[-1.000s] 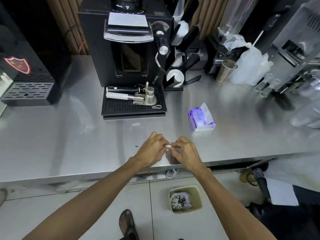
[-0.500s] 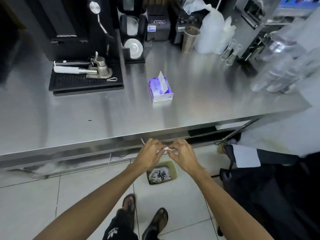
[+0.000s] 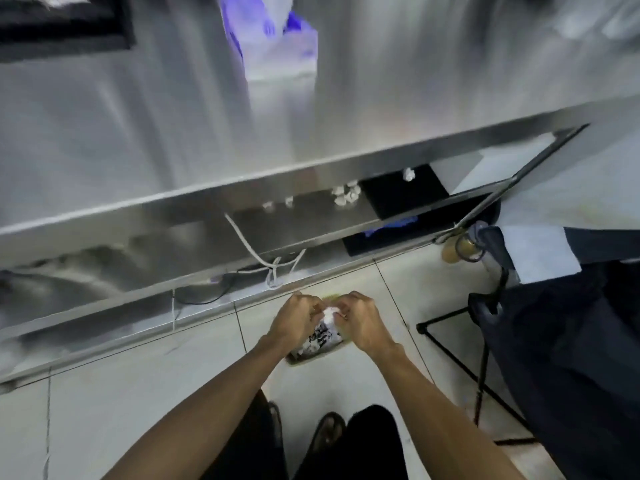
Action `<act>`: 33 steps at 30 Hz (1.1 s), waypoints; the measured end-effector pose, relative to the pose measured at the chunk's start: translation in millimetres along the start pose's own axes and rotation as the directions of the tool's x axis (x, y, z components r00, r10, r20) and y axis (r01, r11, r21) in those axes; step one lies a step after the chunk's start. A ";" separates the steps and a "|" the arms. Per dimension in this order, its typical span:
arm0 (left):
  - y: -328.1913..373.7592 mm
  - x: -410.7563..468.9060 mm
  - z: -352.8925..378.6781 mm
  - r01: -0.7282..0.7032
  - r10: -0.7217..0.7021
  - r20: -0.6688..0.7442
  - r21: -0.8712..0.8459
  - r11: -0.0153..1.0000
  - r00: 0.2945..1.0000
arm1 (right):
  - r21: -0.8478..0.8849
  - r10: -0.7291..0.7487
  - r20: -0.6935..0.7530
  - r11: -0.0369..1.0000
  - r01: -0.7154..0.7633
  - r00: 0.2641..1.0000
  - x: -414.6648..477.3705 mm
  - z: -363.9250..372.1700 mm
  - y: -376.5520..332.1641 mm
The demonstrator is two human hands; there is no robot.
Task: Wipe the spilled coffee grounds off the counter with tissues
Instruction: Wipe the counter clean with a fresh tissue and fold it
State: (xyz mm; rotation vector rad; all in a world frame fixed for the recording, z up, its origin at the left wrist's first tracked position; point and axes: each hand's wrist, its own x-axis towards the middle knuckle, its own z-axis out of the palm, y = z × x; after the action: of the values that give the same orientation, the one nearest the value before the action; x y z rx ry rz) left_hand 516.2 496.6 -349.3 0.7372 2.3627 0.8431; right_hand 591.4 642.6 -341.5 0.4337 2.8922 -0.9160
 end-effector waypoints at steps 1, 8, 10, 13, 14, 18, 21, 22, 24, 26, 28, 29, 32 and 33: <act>-14.3 7.3 15.9 -0.009 0.009 0.014 0.002 1.000 1.000 | 0.007 0.006 -0.010 1.000 -0.006 1.000 2.3 18.2 14.7; -43.7 17.8 34.8 0.001 0.004 -0.046 0.120 0.993 0.999 | 0.013 0.092 -0.043 0.996 -0.091 0.995 1.7 51.7 56.7; -20.2 6.5 7.9 0.022 -0.011 -0.084 0.134 0.991 0.996 | 0.011 0.144 -0.055 0.990 -0.144 0.988 -4.4 24.7 37.6; 27.3 -14.3 -35.9 -0.010 0.033 -0.175 0.133 0.991 0.984 | 0.050 0.161 -0.147 0.987 -0.155 0.976 -14.5 -30.9 -5.5; 48.5 -22.5 -52.4 -0.019 0.045 -0.207 0.127 0.992 0.977 | 0.059 0.146 -0.195 0.989 -0.137 0.970 -17.3 -52.1 -22.4; 129.7 -50.2 -117.3 -0.066 0.101 -0.315 0.123 0.990 0.944 | 0.019 0.024 -0.374 1.000 -0.018 0.927 -21.0 -138.9 -90.8; 177.2 -62.4 -159.9 -0.130 0.184 -0.408 0.157 0.979 0.894 | 0.000 -0.088 -0.454 0.995 0.099 0.886 -15.5 -195.6 -130.2; 191.1 -64.9 -174.4 -0.135 0.188 -0.442 0.150 0.979 0.877 | -0.011 -0.117 -0.480 0.992 0.128 0.869 -11.6 -211.7 -141.8; 211.5 -67.2 -202.0 -0.131 0.179 -0.500 0.130 0.983 0.847 | -0.031 -0.169 -0.537 0.983 0.180 0.826 -1.7 -239.2 -164.8; 222.6 -64.4 -228.1 -0.142 0.174 -0.557 0.101 0.985 0.812 | -0.019 -0.187 -0.572 0.976 0.215 0.798 11.8 -262.1 -188.4; 226.7 -57.9 -254.0 -0.136 0.139 -0.609 0.051 0.989 0.781 | 0.009 -0.169 -0.565 0.977 0.211 0.808 30.4 -278.0 -208.9; 226.6 -54.1 -266.5 -0.124 0.108 -0.633 0.020 0.992 0.767 | 0.030 -0.152 -0.548 0.979 0.202 0.822 41.1 -284.5 -218.6; 215.8 -40.1 -302.6 -0.081 0.031 -0.665 -0.045 0.996 0.746 | 0.071 -0.102 -0.465 0.986 0.152 0.880 76.3 -299.8 -247.5; 210.1 -34.6 -314.0 -0.068 0.021 -0.651 -0.046 0.997 0.758 | 0.070 -0.089 -0.431 0.989 0.132 0.898 87.8 -304.3 -257.5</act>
State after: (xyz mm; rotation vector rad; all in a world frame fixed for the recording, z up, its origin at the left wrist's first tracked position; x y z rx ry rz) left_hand 410.8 486.8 15.0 0.5193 2.9049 1.3741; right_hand 436.3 637.5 36.1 0.5446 3.3069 -1.1070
